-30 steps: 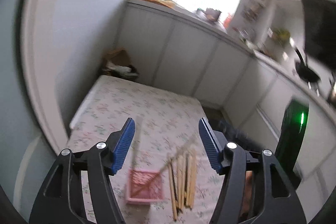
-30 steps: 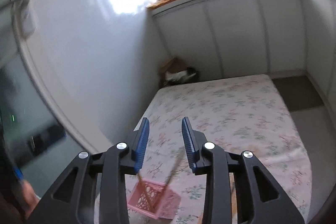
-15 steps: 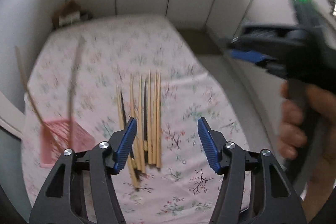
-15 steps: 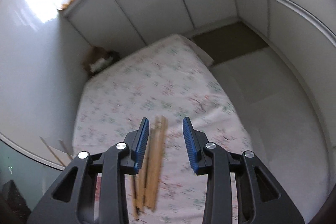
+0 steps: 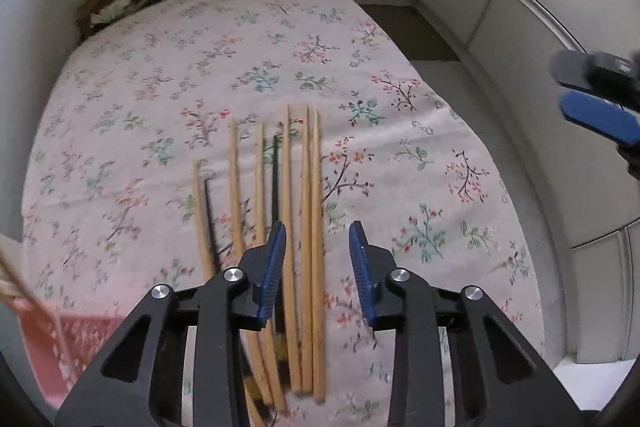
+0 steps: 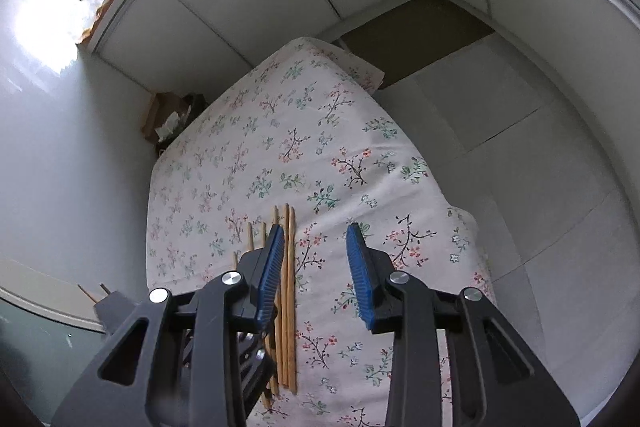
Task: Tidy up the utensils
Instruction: 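Move both open tools back down to the remaining chopsticks, then grasp a wooden chopstick with the left tool while the right tool grasps another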
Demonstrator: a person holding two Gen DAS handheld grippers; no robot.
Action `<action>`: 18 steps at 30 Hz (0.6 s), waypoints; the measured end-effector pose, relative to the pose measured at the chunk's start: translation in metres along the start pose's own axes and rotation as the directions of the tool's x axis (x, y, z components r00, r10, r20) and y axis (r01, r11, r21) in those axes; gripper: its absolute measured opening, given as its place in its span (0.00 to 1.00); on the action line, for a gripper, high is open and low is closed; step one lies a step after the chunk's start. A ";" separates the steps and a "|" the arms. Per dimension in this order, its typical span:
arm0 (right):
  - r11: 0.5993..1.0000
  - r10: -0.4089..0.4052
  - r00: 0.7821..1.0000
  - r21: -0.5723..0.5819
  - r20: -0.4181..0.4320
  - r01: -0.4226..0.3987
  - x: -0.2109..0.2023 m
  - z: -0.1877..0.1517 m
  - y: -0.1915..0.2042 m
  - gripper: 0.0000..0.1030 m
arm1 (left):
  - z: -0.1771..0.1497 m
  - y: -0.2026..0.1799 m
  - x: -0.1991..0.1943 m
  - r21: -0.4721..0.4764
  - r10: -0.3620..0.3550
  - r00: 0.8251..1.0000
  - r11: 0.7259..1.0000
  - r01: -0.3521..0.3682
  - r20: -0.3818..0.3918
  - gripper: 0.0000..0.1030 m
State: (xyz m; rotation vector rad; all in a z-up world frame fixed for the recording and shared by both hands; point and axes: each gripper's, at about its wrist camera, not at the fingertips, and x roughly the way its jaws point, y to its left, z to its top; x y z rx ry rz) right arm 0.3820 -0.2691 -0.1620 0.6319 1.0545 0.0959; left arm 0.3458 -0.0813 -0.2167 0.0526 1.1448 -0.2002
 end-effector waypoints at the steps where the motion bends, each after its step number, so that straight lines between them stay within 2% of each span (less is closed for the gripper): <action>1: 1.000 0.007 1.000 0.019 0.001 -0.007 0.000 0.001 -0.004 0.31 | 0.003 0.000 0.005 -0.003 -0.005 1.000 1.000 0.005 -0.009 0.30; 6: 0.997 0.025 1.000 0.075 -0.006 -0.024 -0.001 0.005 -0.017 0.31 | 0.014 0.001 0.030 -0.017 -0.031 0.997 0.999 0.030 -0.065 0.26; 7: 0.997 0.026 1.000 0.077 -0.005 -0.025 -0.002 0.006 -0.018 0.31 | 0.015 0.001 0.033 -0.015 -0.027 0.997 1.000 0.026 -0.072 0.24; 8: 0.997 0.027 1.000 0.078 -0.004 -0.027 -0.002 0.006 -0.019 0.31 | 0.017 0.001 0.039 -0.009 -0.017 0.996 1.000 0.016 -0.088 0.15; 9: 0.997 0.029 1.000 0.078 -0.002 -0.028 -0.002 0.007 -0.019 0.31 | 0.018 0.001 0.043 -0.008 -0.017 0.995 1.000 0.016 -0.100 0.12; 18: 0.996 0.045 0.999 0.073 -0.010 -0.044 0.000 0.007 -0.018 0.31 | 0.024 -0.009 0.060 0.045 0.037 0.990 0.999 -0.031 -0.140 0.08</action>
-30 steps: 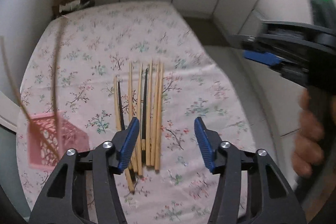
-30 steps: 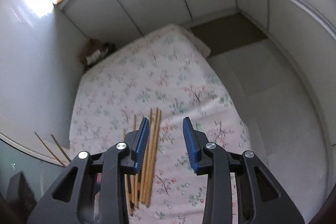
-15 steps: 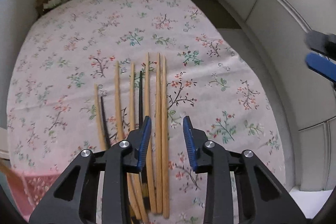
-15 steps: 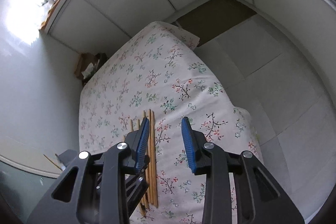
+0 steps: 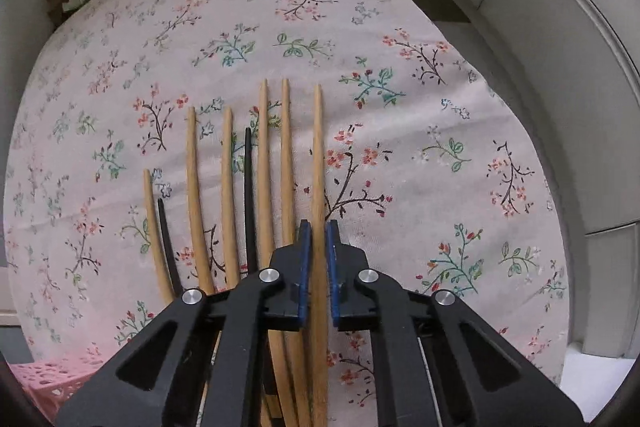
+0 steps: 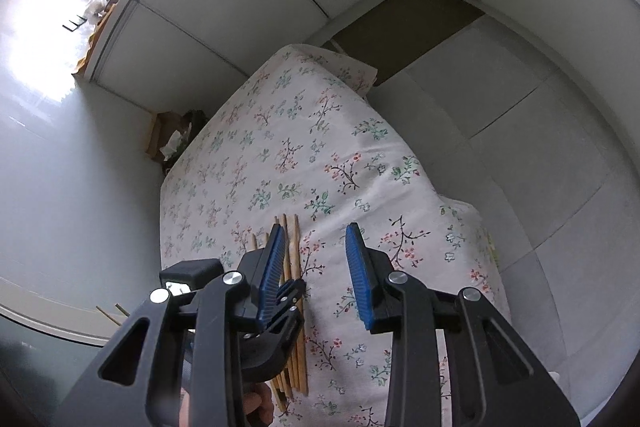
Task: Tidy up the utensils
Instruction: 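Grasp a wooden chopstick with the left tool while the right tool grasps another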
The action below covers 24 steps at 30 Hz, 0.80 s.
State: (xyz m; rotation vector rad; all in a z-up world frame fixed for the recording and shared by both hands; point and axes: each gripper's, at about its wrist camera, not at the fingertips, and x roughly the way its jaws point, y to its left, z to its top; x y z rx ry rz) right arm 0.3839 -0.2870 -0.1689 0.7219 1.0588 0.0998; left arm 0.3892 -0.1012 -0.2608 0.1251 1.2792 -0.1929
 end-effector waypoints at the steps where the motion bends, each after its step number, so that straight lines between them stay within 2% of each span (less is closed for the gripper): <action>1: 1.000 0.001 1.000 0.000 -0.001 -0.001 0.000 0.000 0.000 0.31 | 0.001 -0.001 0.000 0.004 0.006 1.000 1.000 -0.006 0.000 0.08; 5: 1.000 -0.012 1.000 0.001 -0.005 0.012 0.003 0.001 -0.003 0.31 | 0.002 -0.010 0.001 0.013 0.016 1.000 1.000 -0.016 0.007 0.06; 8: 0.999 -0.040 0.999 0.008 -0.011 0.040 0.006 0.004 -0.010 0.31 | -0.001 -0.013 -0.019 0.010 -0.013 0.997 1.000 0.012 0.079 0.06; 11: 0.997 -0.074 0.997 0.004 -0.016 0.074 0.012 0.006 -0.015 0.30 | -0.012 -0.010 -0.050 -0.005 -0.057 0.985 0.998 0.058 0.161 0.06; 14: 0.994 -0.101 0.994 -0.042 -0.051 0.099 0.027 0.004 -0.010 0.28 | -0.031 -0.011 -0.091 0.000 -0.072 0.963 0.997 0.075 0.258 0.06; 17: 0.988 -0.102 0.988 -0.131 -0.116 0.086 0.049 -0.007 0.008 0.25 | -0.049 -0.002 -0.139 0.014 -0.097 0.921 0.995 0.099 0.377 0.06; 19: 0.984 -0.074 0.982 -0.172 -0.173 0.044 0.065 -0.016 0.019 0.23 | -0.062 0.011 -0.173 -0.006 -0.121 0.878 0.990 0.140 0.462 0.06; 21: 0.977 -0.053 0.970 -0.214 -0.239 0.001 0.085 -0.028 0.035 0.19 | -0.076 0.025 -0.194 -0.035 -0.136 0.848 0.983 0.178 0.512 0.06; 24: 0.965 -0.044 0.954 -0.261 -0.296 -0.037 0.107 -0.045 0.055 0.16 | -0.092 0.044 -0.211 -0.073 -0.110 0.818 0.981 0.182 0.564 0.06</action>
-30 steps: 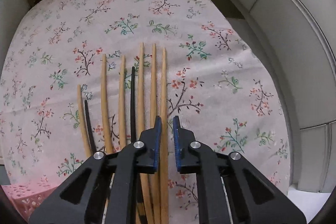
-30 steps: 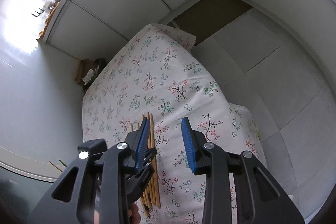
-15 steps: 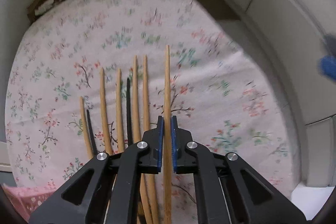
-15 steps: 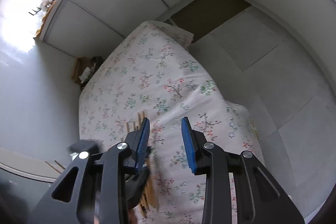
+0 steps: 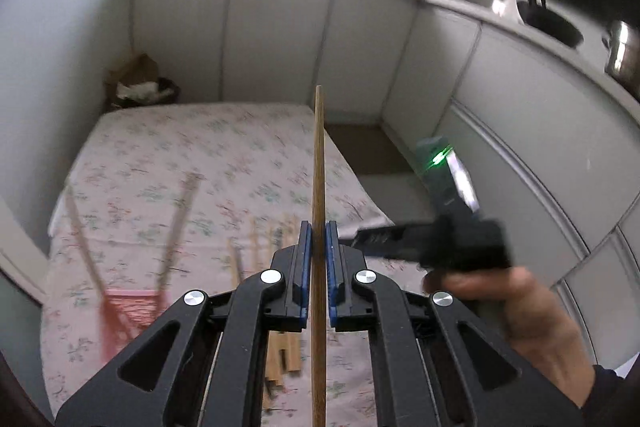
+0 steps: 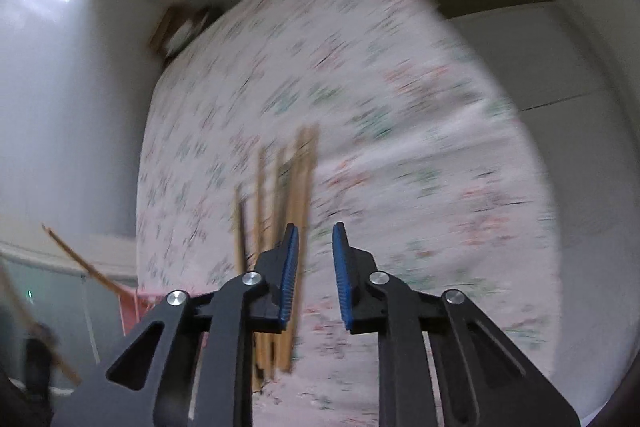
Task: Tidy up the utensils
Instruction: 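Grasp a wooden chopstick with the left tool while the right tool grasps another, then raise both held chopsticks upright and carry them over the pink holder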
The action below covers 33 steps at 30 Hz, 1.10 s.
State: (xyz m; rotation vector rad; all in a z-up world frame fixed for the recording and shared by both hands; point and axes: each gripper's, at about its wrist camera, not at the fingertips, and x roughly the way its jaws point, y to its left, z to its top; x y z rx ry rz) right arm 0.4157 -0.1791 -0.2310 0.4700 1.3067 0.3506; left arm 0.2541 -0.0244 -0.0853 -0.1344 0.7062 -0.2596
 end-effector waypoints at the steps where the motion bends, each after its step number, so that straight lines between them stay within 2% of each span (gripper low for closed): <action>1: 1.000 0.000 1.000 -0.023 -0.010 0.000 0.007 -0.001 0.008 0.16 | 0.000 0.006 -0.005 -0.019 -0.005 1.000 1.000 0.005 0.009 0.06; 6: 0.989 -0.005 0.998 -0.150 -0.065 -0.005 0.043 -0.015 0.052 0.16 | 0.005 0.029 -0.014 -0.065 -0.002 0.999 0.998 0.004 0.036 0.06; 10: 0.976 -0.066 0.994 -0.214 -0.083 0.047 0.068 -0.022 0.074 0.15 | 0.006 0.044 -0.021 -0.093 -0.019 0.999 0.995 0.024 0.049 0.06; 15: 0.965 -0.153 0.984 -0.228 -0.091 0.129 0.089 -0.021 0.078 0.14 | 0.005 0.056 -0.028 -0.114 -0.038 0.998 0.992 0.044 0.053 0.06; 17: 0.951 -0.219 0.972 -0.239 -0.080 0.195 0.096 -0.021 0.076 0.09 | 0.005 0.057 -0.029 -0.117 -0.042 0.998 0.992 0.049 0.056 0.06; 22: 0.934 -0.264 0.963 -0.265 -0.061 0.240 0.096 -0.025 0.083 0.08 | 0.003 0.064 -0.031 -0.118 -0.052 0.997 0.991 0.059 0.064 0.06; 25: 0.953 -0.216 0.976 -0.222 -0.014 0.208 0.077 -0.022 0.086 0.07 | 0.003 0.065 -0.034 -0.113 -0.052 0.996 0.992 0.061 0.077 0.06; 26: 0.963 -0.175 0.984 -0.206 0.019 0.176 0.061 -0.020 0.088 0.07 | 0.003 0.065 -0.036 -0.114 -0.054 0.995 0.991 0.063 0.082 0.06; 28: 0.969 -0.135 0.987 -0.198 0.085 0.149 0.036 -0.018 0.091 0.07 | 0.003 0.068 -0.039 -0.118 -0.057 0.994 0.991 0.069 0.097 0.06; 30: 0.973 -0.105 0.984 -0.188 0.145 0.131 0.014 -0.016 0.090 0.07 | 0.005 0.071 -0.042 -0.125 -0.058 0.992 0.990 0.072 0.110 0.06; 33: 0.986 -0.002 0.966 -0.160 0.257 0.044 -0.026 -0.014 0.088 0.07 | 0.008 0.076 -0.048 -0.134 -0.056 0.989 0.988 0.075 0.140 0.06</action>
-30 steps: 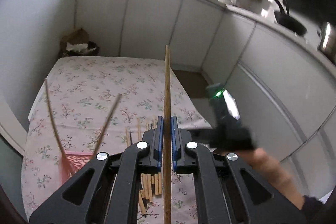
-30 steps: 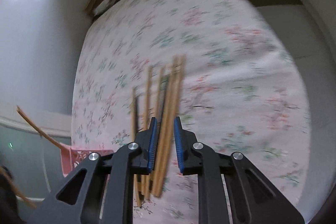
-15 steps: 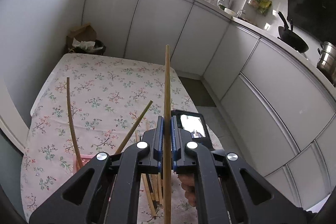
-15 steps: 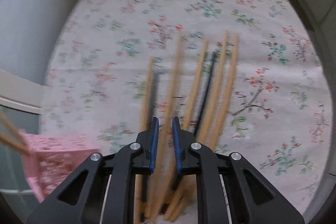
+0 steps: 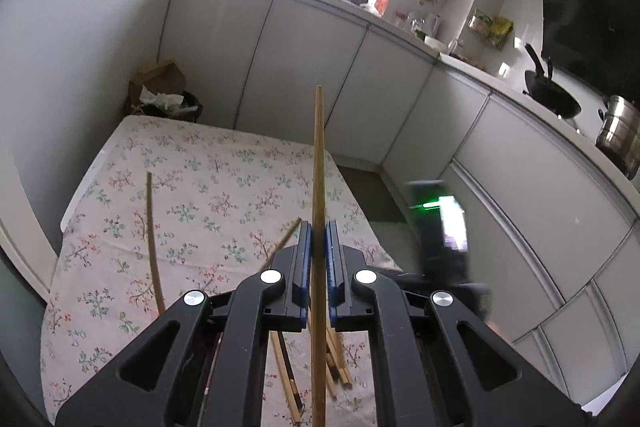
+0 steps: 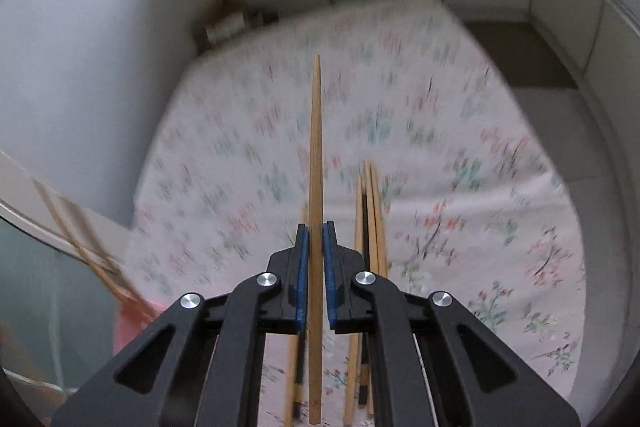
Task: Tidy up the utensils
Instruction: 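Raise both held chopsticks upright and carry them over the pink holder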
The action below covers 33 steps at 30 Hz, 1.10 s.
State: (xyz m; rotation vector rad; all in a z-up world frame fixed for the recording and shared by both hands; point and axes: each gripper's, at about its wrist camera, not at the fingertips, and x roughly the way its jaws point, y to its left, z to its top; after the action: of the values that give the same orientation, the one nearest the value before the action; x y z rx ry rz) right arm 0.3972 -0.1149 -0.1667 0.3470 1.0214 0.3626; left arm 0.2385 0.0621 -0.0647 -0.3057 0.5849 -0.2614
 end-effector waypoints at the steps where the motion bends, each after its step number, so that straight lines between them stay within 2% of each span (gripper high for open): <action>1: 0.999 0.050 0.996 0.017 0.069 -0.051 -0.018 0.004 -0.002 0.07 | 0.001 0.002 -0.002 -0.001 0.003 1.000 1.000 -0.003 0.014 0.06; 2: 0.996 0.080 0.990 0.019 0.114 -0.083 -0.030 0.008 -0.003 0.07 | 0.002 0.002 -0.005 0.000 0.007 1.000 1.000 -0.007 0.027 0.06; 4: 0.988 0.148 0.949 0.002 0.277 -0.154 -0.068 0.008 0.000 0.07 | 0.004 0.007 -0.010 -0.003 0.010 0.999 1.000 -0.010 0.052 0.06; 5: 0.983 0.174 0.924 -0.014 0.340 -0.181 -0.083 0.007 0.000 0.07 | 0.006 0.009 -0.013 -0.009 0.010 0.998 1.000 -0.010 0.064 0.06; 6: 0.976 0.208 0.881 -0.034 0.424 -0.214 -0.101 0.004 0.002 0.07 | 0.007 0.012 -0.015 -0.014 0.009 0.997 1.000 -0.008 0.074 0.06; 7: 0.970 0.231 0.848 -0.045 0.478 -0.238 -0.112 0.003 0.004 0.07 | 0.008 0.014 -0.018 -0.019 0.008 0.996 1.000 -0.007 0.087 0.06; 8: 0.965 0.246 0.813 -0.054 0.528 -0.257 -0.123 0.000 0.006 0.07 | 0.009 0.016 -0.020 -0.020 0.010 0.995 1.000 -0.008 0.102 0.06; 10: 0.962 0.255 0.778 -0.072 0.575 -0.262 -0.131 -0.007 0.013 0.07 | 0.010 0.021 -0.024 -0.016 0.022 0.992 1.000 -0.020 0.124 0.06; 11: 0.963 0.257 0.767 -0.089 0.588 -0.255 -0.130 -0.011 0.019 0.07 | 0.010 0.023 -0.025 -0.014 0.029 0.990 1.000 -0.027 0.135 0.06; 15: 0.963 0.269 0.762 -0.154 0.589 -0.221 -0.121 -0.019 0.040 0.07 | 0.009 0.037 -0.024 -0.020 0.070 0.982 0.998 -0.067 0.175 0.06; 21: 0.955 0.295 0.777 -0.199 0.557 -0.220 -0.103 -0.026 0.060 0.07 | 0.005 0.052 -0.022 0.006 0.108 0.964 0.994 -0.113 0.242 0.06; 33: 0.947 0.288 0.802 -0.280 0.524 -0.157 -0.069 -0.050 0.096 0.07 | -0.011 0.071 0.004 0.031 0.164 0.959 0.984 -0.176 0.233 0.06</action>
State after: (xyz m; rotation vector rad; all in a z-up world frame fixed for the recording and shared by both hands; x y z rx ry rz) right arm 0.3087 -0.0549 -0.0959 0.3428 0.3500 0.5470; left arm 0.2468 0.1234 -0.1004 -0.2297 0.3722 -0.0731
